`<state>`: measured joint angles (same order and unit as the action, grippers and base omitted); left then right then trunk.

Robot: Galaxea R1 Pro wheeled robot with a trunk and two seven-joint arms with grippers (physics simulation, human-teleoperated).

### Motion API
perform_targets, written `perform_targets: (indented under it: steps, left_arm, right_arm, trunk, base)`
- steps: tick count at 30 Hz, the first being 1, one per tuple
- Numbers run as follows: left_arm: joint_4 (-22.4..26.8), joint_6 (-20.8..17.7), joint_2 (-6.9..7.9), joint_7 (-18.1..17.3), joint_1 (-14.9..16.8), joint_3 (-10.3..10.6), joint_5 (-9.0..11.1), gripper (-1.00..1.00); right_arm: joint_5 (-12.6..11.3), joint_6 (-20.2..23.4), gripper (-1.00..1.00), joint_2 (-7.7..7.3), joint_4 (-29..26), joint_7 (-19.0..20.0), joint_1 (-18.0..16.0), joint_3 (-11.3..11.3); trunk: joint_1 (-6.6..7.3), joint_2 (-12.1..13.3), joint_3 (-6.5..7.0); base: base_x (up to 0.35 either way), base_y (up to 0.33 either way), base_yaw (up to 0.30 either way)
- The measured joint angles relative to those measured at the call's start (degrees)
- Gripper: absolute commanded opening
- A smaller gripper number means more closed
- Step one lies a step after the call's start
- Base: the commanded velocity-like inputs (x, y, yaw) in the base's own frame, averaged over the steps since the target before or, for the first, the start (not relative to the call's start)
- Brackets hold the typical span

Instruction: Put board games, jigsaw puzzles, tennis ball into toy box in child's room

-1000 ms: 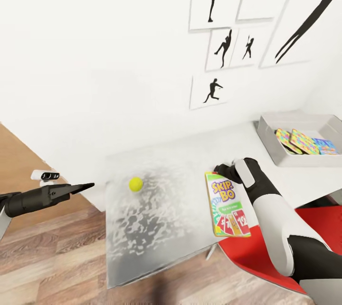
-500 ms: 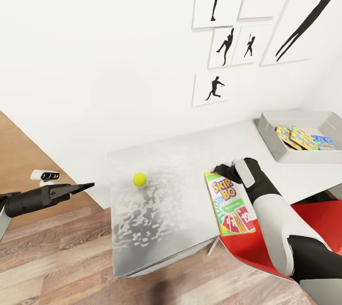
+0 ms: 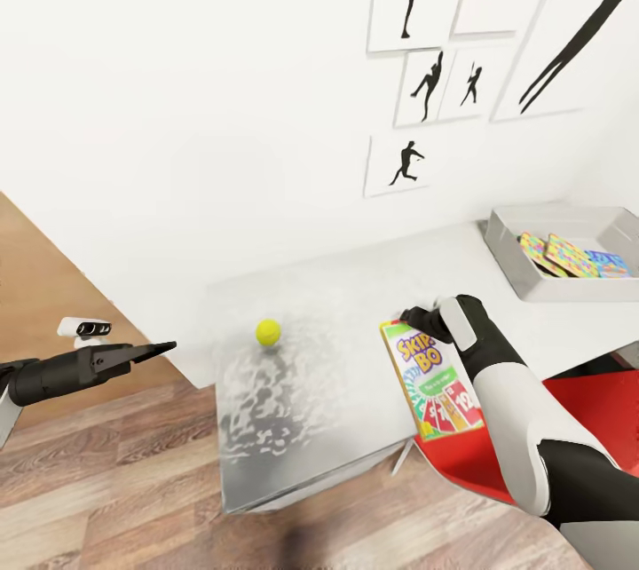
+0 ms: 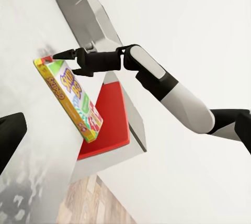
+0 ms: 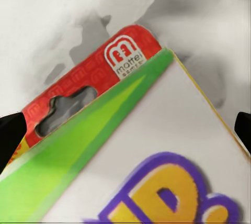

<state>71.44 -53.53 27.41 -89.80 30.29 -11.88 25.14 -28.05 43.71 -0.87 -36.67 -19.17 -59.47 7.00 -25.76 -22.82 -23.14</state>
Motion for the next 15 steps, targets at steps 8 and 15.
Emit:
perform_targets:
  steps: [8, 15]
  left_arm:
    - [-0.13, -0.08, -0.01, 0.0, 0.0, 0.0, 0.0, 1.0]
    - [-0.25, -0.09, -0.01, 0.0, 0.0, 0.0, 0.0, 1.0]
  right_arm:
    - [0.03, 0.08, 1.0, 0.06, -0.01, 0.02, 0.0, -0.01]
    - [0.0, 0.09, 1.0, 0.07, -0.04, -0.02, 0.0, 0.0]
  trunk:
    - [0.01, 0.0, 0.0]
    - [0.01, 0.0, 0.0]
  base:
    - [-0.087, 0.034, 0.0]
    - [-0.034, 0.099, 0.0]
